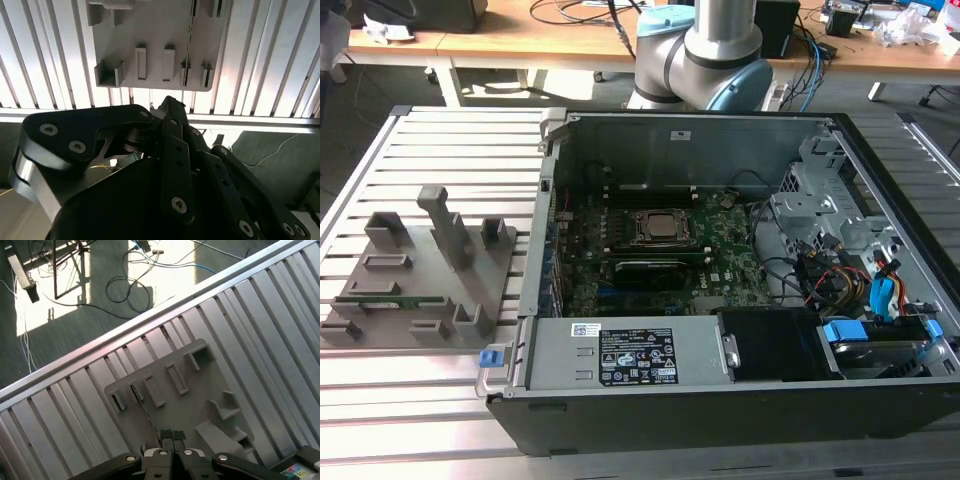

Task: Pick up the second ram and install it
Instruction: 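Pick up the second ram and move it above second insertion slot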

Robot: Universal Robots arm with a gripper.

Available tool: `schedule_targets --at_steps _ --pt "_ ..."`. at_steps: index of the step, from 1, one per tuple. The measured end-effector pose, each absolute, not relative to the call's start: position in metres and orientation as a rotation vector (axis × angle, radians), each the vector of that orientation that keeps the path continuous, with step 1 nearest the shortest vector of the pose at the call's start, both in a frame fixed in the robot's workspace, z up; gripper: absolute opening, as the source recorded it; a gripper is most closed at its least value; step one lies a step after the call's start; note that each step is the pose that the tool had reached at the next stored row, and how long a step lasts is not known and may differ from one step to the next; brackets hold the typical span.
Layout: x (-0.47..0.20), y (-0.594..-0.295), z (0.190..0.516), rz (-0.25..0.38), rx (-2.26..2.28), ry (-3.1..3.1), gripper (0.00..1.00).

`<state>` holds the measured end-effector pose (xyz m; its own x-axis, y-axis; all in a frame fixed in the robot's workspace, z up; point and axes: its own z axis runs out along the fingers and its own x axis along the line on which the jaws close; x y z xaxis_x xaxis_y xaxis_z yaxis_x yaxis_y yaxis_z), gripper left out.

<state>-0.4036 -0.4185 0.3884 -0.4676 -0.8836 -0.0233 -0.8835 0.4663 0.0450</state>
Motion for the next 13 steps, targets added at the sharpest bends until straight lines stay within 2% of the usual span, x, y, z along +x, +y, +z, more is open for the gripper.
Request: schedule_targets --at_steps 13 --pt "-0.4036 -0.4185 0.3884 -0.076 2.045 -2.367 0.11"
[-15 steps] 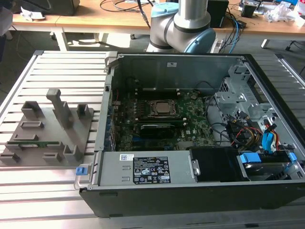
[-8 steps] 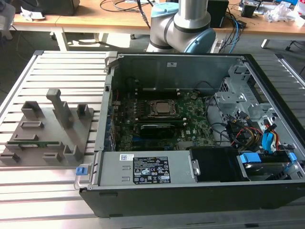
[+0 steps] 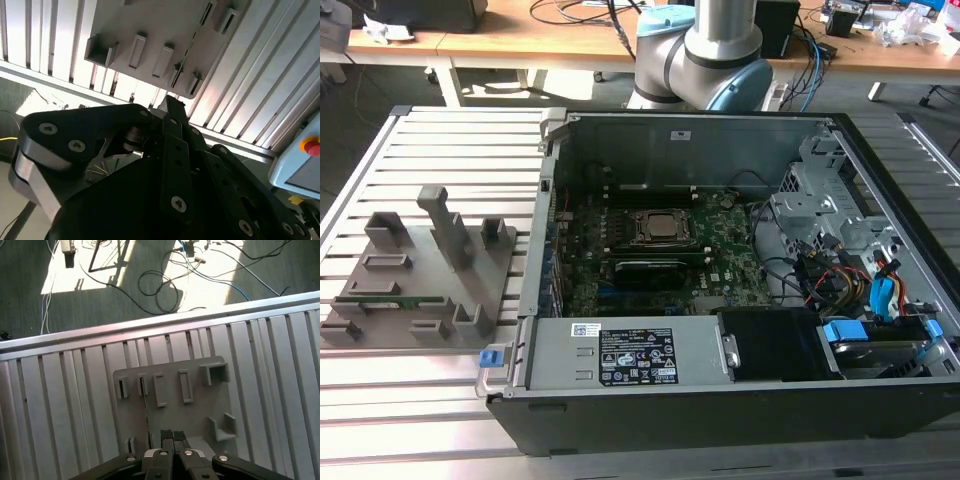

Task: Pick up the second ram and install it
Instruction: 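Pick up the second ram and move it above second insertion slot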

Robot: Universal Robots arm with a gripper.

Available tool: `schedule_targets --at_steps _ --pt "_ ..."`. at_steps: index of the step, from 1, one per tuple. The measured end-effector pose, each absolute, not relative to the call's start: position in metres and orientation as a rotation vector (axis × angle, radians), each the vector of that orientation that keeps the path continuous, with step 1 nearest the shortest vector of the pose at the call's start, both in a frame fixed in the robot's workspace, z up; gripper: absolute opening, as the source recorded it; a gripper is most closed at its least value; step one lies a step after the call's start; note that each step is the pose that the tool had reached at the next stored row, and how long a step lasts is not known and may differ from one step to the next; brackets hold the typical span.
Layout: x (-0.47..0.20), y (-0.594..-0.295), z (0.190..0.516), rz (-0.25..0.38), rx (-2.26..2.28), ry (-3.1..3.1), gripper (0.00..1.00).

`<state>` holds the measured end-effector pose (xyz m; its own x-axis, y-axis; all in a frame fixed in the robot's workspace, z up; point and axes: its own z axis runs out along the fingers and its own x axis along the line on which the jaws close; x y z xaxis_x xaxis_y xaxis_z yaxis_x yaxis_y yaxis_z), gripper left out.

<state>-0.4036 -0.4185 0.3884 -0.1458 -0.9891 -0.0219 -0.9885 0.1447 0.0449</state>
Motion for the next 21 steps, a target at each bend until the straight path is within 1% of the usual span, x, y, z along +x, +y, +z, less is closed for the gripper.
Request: schedule_targets --at_steps 9,13,15,16,17,21 --pt "-0.4036 -0.4184 0.3884 -0.073 2.255 -2.161 0.11" --pt "-0.4036 -0.4184 0.3884 -0.073 2.267 -2.148 0.11" --pt "-0.4036 -0.4184 0.3884 -0.073 2.267 -2.148 0.24" --pt "-0.4036 -0.4183 0.3884 -0.073 2.267 -2.148 0.24" --pt "-0.4036 -0.4184 0.3884 -0.073 2.268 -2.147 0.30" --pt "-0.4032 -0.4208 0.3878 -0.070 2.266 -2.146 0.30"
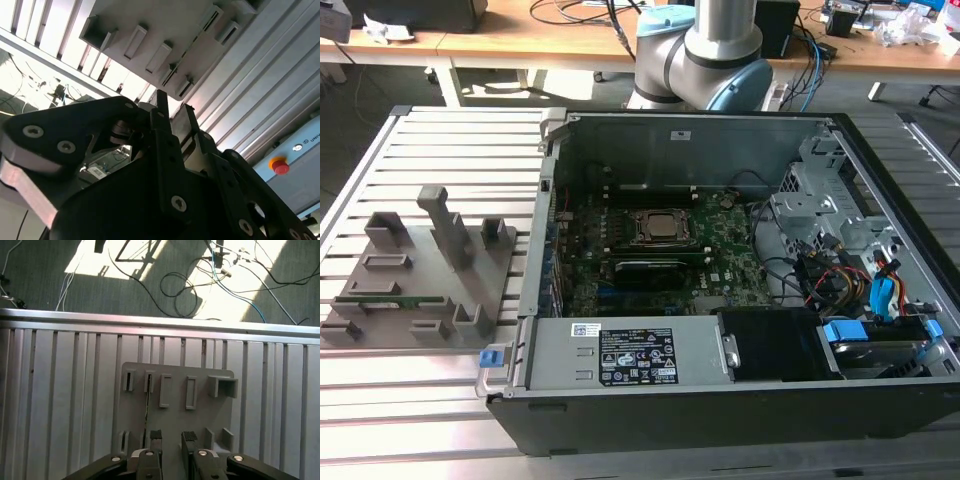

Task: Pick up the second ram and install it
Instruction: 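Pick up the second ram and move it above second insertion slot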

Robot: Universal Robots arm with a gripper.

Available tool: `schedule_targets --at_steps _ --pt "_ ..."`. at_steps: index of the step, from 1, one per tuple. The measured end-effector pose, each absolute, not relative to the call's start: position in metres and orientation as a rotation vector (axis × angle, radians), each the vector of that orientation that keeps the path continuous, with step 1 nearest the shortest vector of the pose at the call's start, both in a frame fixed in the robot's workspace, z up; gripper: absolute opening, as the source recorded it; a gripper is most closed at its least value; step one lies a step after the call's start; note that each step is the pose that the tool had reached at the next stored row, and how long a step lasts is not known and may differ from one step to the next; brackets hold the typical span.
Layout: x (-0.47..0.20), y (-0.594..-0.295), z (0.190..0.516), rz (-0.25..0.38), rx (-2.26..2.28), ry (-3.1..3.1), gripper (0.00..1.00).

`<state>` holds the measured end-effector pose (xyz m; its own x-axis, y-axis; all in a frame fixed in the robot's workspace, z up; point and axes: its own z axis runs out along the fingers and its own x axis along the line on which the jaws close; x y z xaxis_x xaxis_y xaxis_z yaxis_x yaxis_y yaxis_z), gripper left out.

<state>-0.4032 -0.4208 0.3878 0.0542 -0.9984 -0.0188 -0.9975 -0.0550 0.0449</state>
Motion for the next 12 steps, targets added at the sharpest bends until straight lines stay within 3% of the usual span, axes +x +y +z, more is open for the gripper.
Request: schedule_targets --at_steps 12 --pt "-0.3951 -0.4248 0.3823 -0.069 2.259 -2.153 0.30"
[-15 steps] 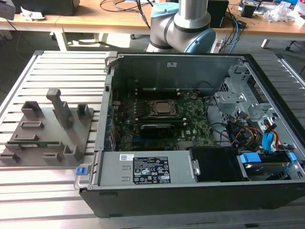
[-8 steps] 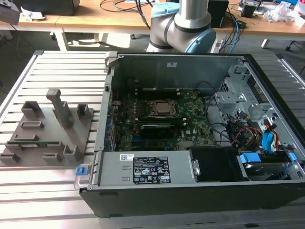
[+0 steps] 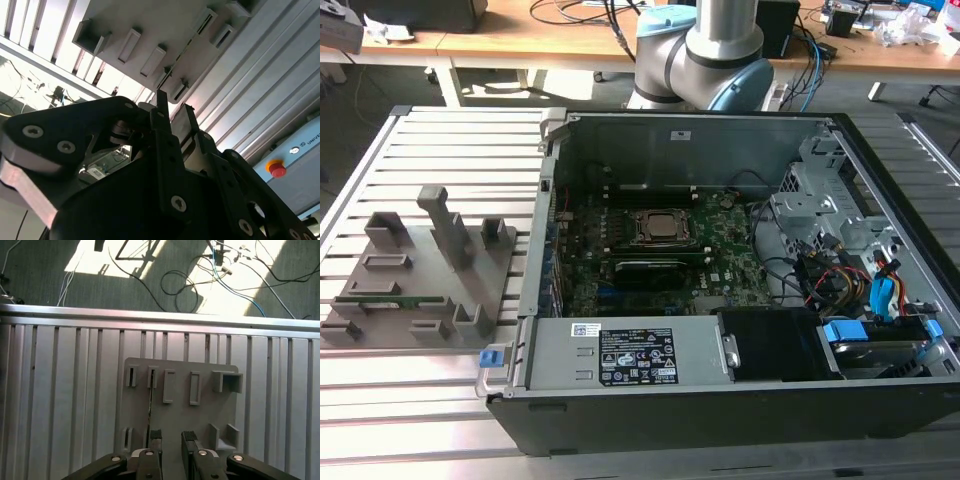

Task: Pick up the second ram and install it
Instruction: 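Pick up the second ram and move it above second insertion slot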

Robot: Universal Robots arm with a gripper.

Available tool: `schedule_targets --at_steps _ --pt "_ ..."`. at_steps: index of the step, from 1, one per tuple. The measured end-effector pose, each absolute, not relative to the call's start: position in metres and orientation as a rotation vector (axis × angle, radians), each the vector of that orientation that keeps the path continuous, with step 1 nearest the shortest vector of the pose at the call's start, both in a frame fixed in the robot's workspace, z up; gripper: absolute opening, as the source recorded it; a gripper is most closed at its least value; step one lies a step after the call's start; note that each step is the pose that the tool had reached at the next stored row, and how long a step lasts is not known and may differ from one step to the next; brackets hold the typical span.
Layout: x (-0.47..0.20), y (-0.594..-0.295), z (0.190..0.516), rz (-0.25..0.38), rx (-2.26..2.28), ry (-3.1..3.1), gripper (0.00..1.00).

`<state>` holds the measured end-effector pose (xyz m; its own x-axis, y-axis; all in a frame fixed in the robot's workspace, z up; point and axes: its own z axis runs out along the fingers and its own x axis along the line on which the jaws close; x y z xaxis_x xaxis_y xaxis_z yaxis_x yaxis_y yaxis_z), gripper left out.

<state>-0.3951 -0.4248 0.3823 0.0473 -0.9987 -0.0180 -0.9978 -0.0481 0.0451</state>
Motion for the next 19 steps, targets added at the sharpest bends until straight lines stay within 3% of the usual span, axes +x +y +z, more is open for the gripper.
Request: schedule_targets --at_steps 19 --pt "-0.394 -0.425 0.371 -0.071 2.138 -2.276 0.30"
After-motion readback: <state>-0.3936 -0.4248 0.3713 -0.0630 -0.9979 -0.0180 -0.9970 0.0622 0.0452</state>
